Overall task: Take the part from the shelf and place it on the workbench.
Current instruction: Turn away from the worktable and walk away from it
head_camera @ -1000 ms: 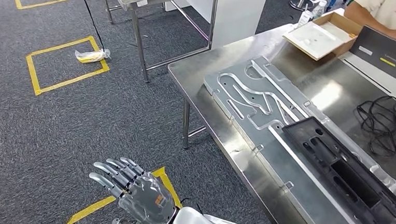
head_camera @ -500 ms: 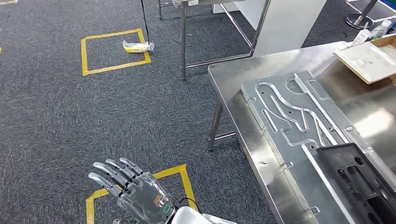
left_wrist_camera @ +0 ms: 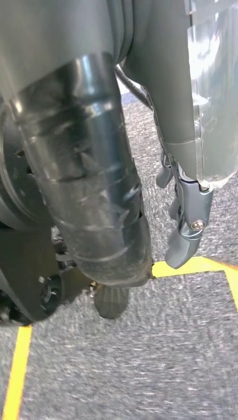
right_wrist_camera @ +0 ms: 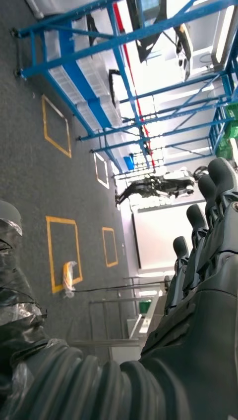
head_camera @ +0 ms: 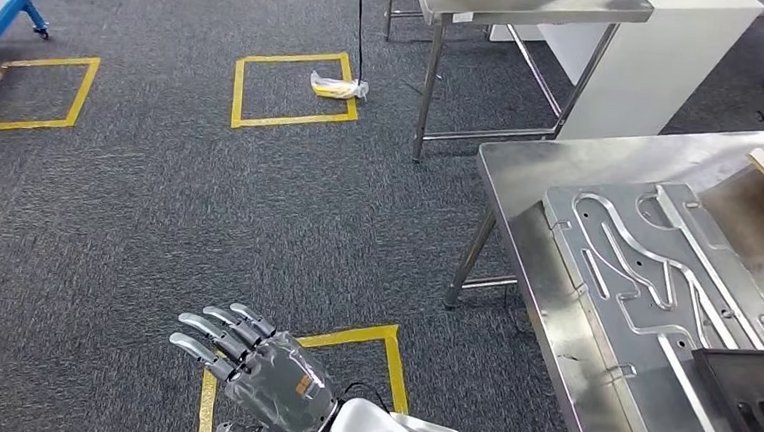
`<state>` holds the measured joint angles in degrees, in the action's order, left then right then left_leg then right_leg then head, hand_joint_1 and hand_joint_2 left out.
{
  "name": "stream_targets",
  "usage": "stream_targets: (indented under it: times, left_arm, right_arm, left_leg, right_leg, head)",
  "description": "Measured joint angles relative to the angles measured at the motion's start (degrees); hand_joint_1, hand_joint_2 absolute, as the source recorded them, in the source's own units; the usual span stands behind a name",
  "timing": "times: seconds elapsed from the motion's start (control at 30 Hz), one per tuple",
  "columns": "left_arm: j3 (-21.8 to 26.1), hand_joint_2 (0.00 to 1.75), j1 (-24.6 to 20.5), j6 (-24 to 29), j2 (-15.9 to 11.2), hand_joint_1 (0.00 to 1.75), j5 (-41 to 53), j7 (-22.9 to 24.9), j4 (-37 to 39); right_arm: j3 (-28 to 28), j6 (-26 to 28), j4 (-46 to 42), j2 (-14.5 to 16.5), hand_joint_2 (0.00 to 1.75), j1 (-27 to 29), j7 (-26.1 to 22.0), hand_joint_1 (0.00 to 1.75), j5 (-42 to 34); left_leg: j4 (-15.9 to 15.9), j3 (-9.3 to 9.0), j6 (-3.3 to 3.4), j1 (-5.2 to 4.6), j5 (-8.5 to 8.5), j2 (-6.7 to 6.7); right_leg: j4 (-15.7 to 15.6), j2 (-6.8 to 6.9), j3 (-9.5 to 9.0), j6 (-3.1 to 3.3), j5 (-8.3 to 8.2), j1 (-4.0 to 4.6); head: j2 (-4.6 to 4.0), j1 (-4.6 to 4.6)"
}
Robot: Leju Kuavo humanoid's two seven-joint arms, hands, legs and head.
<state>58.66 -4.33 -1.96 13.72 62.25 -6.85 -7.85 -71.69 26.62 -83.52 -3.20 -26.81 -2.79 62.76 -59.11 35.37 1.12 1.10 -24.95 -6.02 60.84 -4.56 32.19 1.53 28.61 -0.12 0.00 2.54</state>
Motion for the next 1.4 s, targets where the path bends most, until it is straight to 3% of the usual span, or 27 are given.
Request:
stream_targets:
  times: [0.03, 0.1, 0.17, 0.23, 0.3, 0.33, 0.37, 0.43, 0.5, 0.53, 0.6, 0.63, 0.7, 0.77, 0.8, 0.83, 0.87, 0.9, 0.97, 1.0, 1.03, 1.07, 1.13, 1.23, 1.27, 1.37, 1.4]
  left_arm:
    - [0.0, 0.0, 0.0, 0.1, 0.0, 0.0, 0.0, 0.0, 0.0]
    - [0.0, 0.0, 0.3, 0.2, 0.0, 0.0, 0.0, 0.0, 0.0]
    - [0.0, 0.0, 0.5, 0.1, 0.0, 0.0, -0.2, 0.0, 0.0]
    - [0.0, 0.0, 0.4, 0.1, 0.0, 0.0, -0.4, 0.0, 0.0]
    - [0.0, 0.0, 0.3, 0.3, -0.1, 0.0, -0.4, 0.0, 0.0]
    - [0.0, 0.0, 0.3, 0.7, -0.1, 0.0, 0.0, 0.0, 0.0]
    - [0.0, 0.0, 0.5, 1.3, -0.1, 0.0, 0.4, -0.1, 0.0]
    - [-0.2, 0.0, 0.7, 2.6, -0.1, 0.0, 1.2, -0.3, 0.0]
    - [-0.4, 0.0, 0.6, 3.1, -0.1, 0.0, 1.4, -0.5, 0.0]
    - [-0.4, 0.0, 0.5, 3.3, -0.1, 0.0, 1.5, -0.6, 0.0]
    - [-0.5, 0.0, 0.6, 3.9, -0.2, 0.0, 1.7, -0.8, 0.0]
    - [-0.6, 0.0, 0.7, 4.3, -0.2, 0.0, 1.8, -1.0, 0.0]
    - [-0.9, 0.0, 0.7, 5.3, -0.3, 0.0, 2.1, -1.6, 0.0]
    - [-1.2, 0.0, 0.5, 6.2, -0.3, 0.0, 2.5, -2.4, 0.0]
    - [-1.4, 0.0, 0.5, 6.5, -0.3, 0.0, 2.6, -2.7, 0.0]
    - [-1.4, 0.0, 0.5, 6.4, -0.4, 0.0, 2.6, -2.7, 0.0]
    - [-1.5, 0.0, 0.5, 6.1, -0.4, 0.0, 2.5, -2.7, 0.0]
    - [-1.5, 0.0, 0.5, 5.7, -0.4, 0.0, 2.4, -2.7, 0.0]
    - [-1.5, 0.0, 0.4, 4.9, -0.3, 0.0, 2.3, -2.6, 0.0]
    - [-1.5, 0.0, 0.2, 4.7, -0.3, 0.0, 2.3, -2.5, 0.0]
    - [-1.5, 0.0, 0.2, 4.6, -0.2, 0.0, 2.2, -2.5, 0.0]
    - [-1.5, 0.0, 0.1, 4.4, -0.2, 0.0, 2.2, -2.4, 0.0]
    - [-1.5, 0.0, 0.2, 4.1, -0.1, 0.0, 2.0, -2.1, 0.1]
    - [-1.5, 0.0, 0.3, 3.9, -0.1, 0.0, 1.9, -2.0, 0.1]
    - [-1.5, 0.0, 0.3, 3.8, -0.1, 0.0, 1.9, -1.9, 0.1]
    - [-1.5, 0.0, 0.3, 3.1, -0.2, 0.0, 1.7, -1.4, 0.1]
    - [-1.5, 0.0, 0.4, 2.9, -0.2, 0.0, 1.6, -1.3, 0.1]
  right_arm:
    - [0.0, 0.0, 0.0, -0.1, 1.75, -0.1, -0.1, 0.0, -0.1]
    - [0.0, 0.1, 0.0, -0.1, 1.75, -0.1, -0.2, 0.0, -0.3]
    - [-0.1, 0.1, -0.2, -0.1, 1.75, -0.1, -0.2, 0.0, -0.3]
    - [-0.1, -0.1, -0.4, -0.1, 1.75, -0.1, 0.0, 0.0, -0.3]
    - [-0.1, -0.1, -0.5, -0.3, 1.75, -0.1, 0.0, 0.0, -0.2]
    - [-0.1, -0.2, -0.5, -0.3, 1.75, -0.1, 0.1, 0.0, -0.2]
    - [-0.1, -0.1, -0.5, -0.4, 1.75, -0.1, 0.1, 0.0, -0.3]
    - [-0.1, -0.1, -0.5, -0.6, 1.75, -0.1, 0.1, 0.0, -0.3]
    - [-0.1, -0.3, -0.7, -0.7, 1.75, -0.1, 0.2, 0.0, -0.3]
    - [-0.1, -0.5, -1.0, -0.8, 1.75, -0.1, 0.4, 0.0, -0.3]
    - [-0.1, -1.1, -1.4, -1.0, 1.75, -0.2, 0.7, 0.0, -0.3]
    - [-0.1, -1.3, -1.6, -1.1, 1.75, -0.2, 0.9, 0.0, -0.3]
    - [-0.1, -1.3, -1.9, -1.3, 1.75, -0.3, 0.9, 0.0, -0.2]
    - [-0.1, -1.2, -2.2, -1.8, 1.75, -0.2, 1.0, 0.0, -0.1]
    - [-0.1, -1.2, -2.3, -2.0, 1.75, -0.1, 1.0, 0.0, 0.0]
    - [-0.1, -1.2, -2.4, -2.2, 1.75, -0.1, 1.0, 0.0, 0.0]
    - [-0.1, -1.2, -2.5, -2.3, 1.75, -0.1, 1.0, 0.0, 0.0]
    - [-0.1, -1.2, -2.6, -2.4, 1.75, -0.1, 1.0, 0.0, 0.0]
    - [-0.1, -1.3, -2.8, -2.6, 1.75, -0.2, 1.0, 0.0, 0.0]
    - [-0.1, -1.3, -3.0, -2.7, 1.75, -0.3, 1.0, 0.0, 0.0]
    - [-0.1, -1.5, -3.2, -2.8, 1.75, -0.3, 1.0, 0.0, 0.0]
    - [-0.1, -1.6, -3.3, -2.9, 1.75, -0.3, 1.0, 0.0, 0.0]
    - [-0.1, -1.9, -3.6, -3.0, 1.75, -0.4, 1.1, 0.0, 0.0]
    - [-0.1, -1.9, -3.7, -3.0, 1.75, -0.5, 1.1, 0.0, 0.0]
    - [-0.1, -1.9, -3.7, -3.0, 1.75, -0.6, 1.1, 0.0, 0.0]
    - [-0.1, -1.9, -3.8, -3.2, 1.75, -0.7, 1.1, 0.0, -0.1]
    - [-0.1, -1.9, -3.8, -3.3, 1.75, -0.7, 1.1, 0.0, -0.2]
  left_leg:
    - [0.0, 0.26, -0.3, 0.16, 0.19, -0.57]
    - [0.2, 0.7, -1.0, 0.36, 0.53, -1.43]
    - [-1.1, 1.5, -1.41, 0.13, -0.46, 0.56]
    - [-6.5, 4.04, -1.71, -0.04, -3.67, 3.89]
    - [-13.0, 6.95, -2.18, 0.16, -6.46, 5.22]
    - [-14.1, 7.33, -2.42, 0.3, -6.53, 5.51]
    - [-13.1, 6.54, -2.63, 0.45, -5.56, 5.84]
    - [-6.0, 2.46, -2.87, 0.56, -2.52, 7.57]
    - [-0.7, -0.48, -2.39, 0.29, -1.04, 9.1]
    - [0.0, -0.74, -2.01, 0.09, -1.18, 9.3]
    - [-0.1, -0.62, -1.16, -0.03, -0.98, 8.18]
    - [0.1, -0.61, -0.83, 0.02, -0.87, 7.67]
    - [0.4, -0.59, -0.11, 0.14, -0.52, 6.6]
    - [0.5, -0.36, 0.29, 0.04, -0.29, 5.38]
    - [0.5, -0.25, 0.4, -0.06, -0.21, 4.64]
    - [0.5, -0.2, 0.45, -0.17, -0.17, 3.88]
    - [0.4, -0.22, 0.47, -0.25, -0.13, 3.09]
    - [0.4, -0.29, 0.46, -0.3, -0.09, 2.24]
    - [0.4, -0.29, 0.27, -0.26, 0.03, 0.7]
    - [0.3, -0.11, 0.06, -0.14, 0.16, -0.01]
    - [0.3, 0.18, -0.25, 0.05, 0.35, -0.64]
    - [0.4, 0.46, -0.64, 0.23, 0.59, -1.34]
    - [0.8, 0.72, -1.34, 0.52, 1.04, -2.55]
    - [1.1, 0.75, -1.69, 0.42, 1.26, -3.14]
    - [0.4, 1.06, -1.7, 0.24, 0.66, -1.71]
    - [-11.4, 6.3, -2.31, 0.02, -5.34, 4.81]
    - [-13.8, 7.18, -2.61, 0.16, -6.1, 5.66]
  right_leg:
    - [-0.8, -0.51, -0.23, 0.17, 0.02, 0.08]
    - [-1.8, 0.58, -0.46, 0.36, -0.17, 0.03]
    - [-3.1, 2.06, -1.05, 0.55, -0.76, -0.23]
    - [-3.8, 3.94, -1.4, 0.73, -1.08, -0.14]
    - [-3.7, 5.94, -1.31, 0.83, -1.01, 0.04]
    - [-3.6, 6.86, -1.27, 0.79, -0.91, 0.05]
    - [-3.5, 7.68, -1.26, 0.66, -0.78, 0.01]
    - [-2.9, 9.06, -1.28, 0.15, -0.28, -0.12]
    - [-2.2, 10.13, -1.2, -0.56, 0.29, 0.07]
    - [-2.0, 10.54, -1.18, -0.86, 0.45, 0.24]
    - [-1.9, 11.19, -1.31, -1.35, 0.61, 0.28]
    - [-1.7, 10.69, -1.32, -1.65, 0.99, 0.11]
    - [1.6, 7.99, -0.01, -2.1, 3.39, -0.31]
    - [8.8, 5.36, 3.45, -2.12, 7.09, -0.46]
    - [12.3, 4.92, 5.22, -2.03, 8.27, -0.45]
    - [14.0, 4.75, 6.22, -1.88, 8.33, -0.43]
    - [13.6, 4.58, 6.2, -1.64, 7.22, -0.37]
    - [11.1, 4.21, 5.16, -1.3, 5.18, -0.28]
    - [3.4, 1.31, 1.89, -0.55, 1.01, -0.12]
    - [0.5, -0.24, 0.7, -0.31, -0.1, -0.08]
    - [-1.0, -1.4, 0.16, -0.17, -0.46, -0.01]
    - [-1.4, -1.67, 0.06, -0.11, -0.37, 0.06]
    - [-1.8, -0.58, -0.09, 0.0, -0.52, 0.26]
    - [-2.3, 0.03, -0.3, 0.13, -0.75, 0.22]
    - [-2.8, 0.62, -0.58, 0.24, -1.0, 0.08]
    - [-4.1, 5.56, -1.13, 0.64, -1.59, -0.01]
    - [-4.0, 7.06, -1.04, 0.62, -1.49, 0.05]
  head:
    - [0.0, 0.02]
    - [0.0, 0.04]
    - [0.0, 0.01]
    - [0.0, 0.0]
    - [0.0, -0.01]
    - [0.0, -0.01]
    - [0.0, -0.01]
    - [0.0, -0.02]
    - [0.0, 0.0]
    - [0.0, 0.03]
    - [0.0, 0.04]
    - [0.0, 0.05]
    - [0.0, 0.06]
    - [0.0, 0.06]
    - [0.0, 0.07]
    - [0.0, 0.05]
    - [0.0, 0.05]
    - [0.0, 0.05]
    - [0.0, 0.03]
    - [0.0, 0.08]
    - [0.0, 0.11]
    - [0.0, 0.15]
    - [0.0, 0.18]
    - [0.0, 0.19]
    - [0.0, 0.16]
    - [0.0, 0.08]
    - [0.0, 0.09]
